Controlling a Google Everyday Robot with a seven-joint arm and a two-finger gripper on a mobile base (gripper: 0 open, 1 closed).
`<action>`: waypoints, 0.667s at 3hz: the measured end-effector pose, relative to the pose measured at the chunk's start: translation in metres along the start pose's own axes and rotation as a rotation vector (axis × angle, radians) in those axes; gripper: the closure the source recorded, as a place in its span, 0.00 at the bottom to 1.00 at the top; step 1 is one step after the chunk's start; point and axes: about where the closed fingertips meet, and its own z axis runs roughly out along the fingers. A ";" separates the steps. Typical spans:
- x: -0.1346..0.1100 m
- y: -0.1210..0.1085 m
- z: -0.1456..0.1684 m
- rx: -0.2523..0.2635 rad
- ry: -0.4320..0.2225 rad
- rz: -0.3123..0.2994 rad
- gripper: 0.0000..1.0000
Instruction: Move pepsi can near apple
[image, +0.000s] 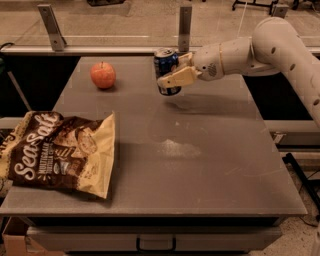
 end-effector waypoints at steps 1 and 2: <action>-0.006 -0.003 0.037 -0.014 -0.031 -0.016 1.00; -0.013 -0.012 0.074 -0.005 -0.038 -0.040 1.00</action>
Offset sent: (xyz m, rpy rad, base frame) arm 0.0548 0.1009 -0.0189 0.0237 -0.0809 0.0091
